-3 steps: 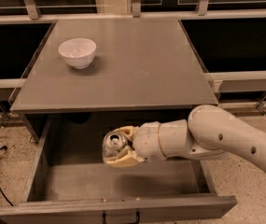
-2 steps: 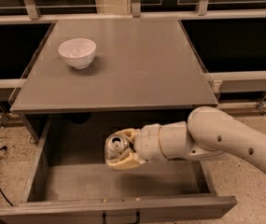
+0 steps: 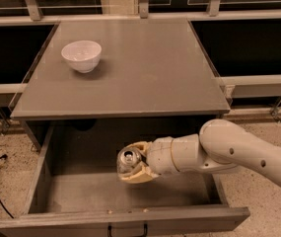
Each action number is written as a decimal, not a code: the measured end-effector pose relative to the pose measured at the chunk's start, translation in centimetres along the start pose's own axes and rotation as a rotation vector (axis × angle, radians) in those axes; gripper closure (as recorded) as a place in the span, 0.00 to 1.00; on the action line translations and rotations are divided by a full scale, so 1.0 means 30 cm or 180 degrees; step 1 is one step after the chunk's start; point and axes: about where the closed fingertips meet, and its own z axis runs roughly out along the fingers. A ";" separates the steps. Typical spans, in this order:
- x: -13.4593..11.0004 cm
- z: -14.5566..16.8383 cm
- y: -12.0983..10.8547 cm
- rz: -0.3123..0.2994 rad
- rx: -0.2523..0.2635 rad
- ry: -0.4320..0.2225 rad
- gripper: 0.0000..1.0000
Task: Place 7up can into top drawer
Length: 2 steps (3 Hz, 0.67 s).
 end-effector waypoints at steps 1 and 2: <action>0.052 0.007 -0.002 0.0015 -0.0007 0.0023 1.00; 0.188 0.073 0.014 0.0041 -0.0103 -0.0002 1.00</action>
Offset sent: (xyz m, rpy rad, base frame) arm 0.0095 -0.0175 -0.0434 -0.0178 0.0273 -0.0074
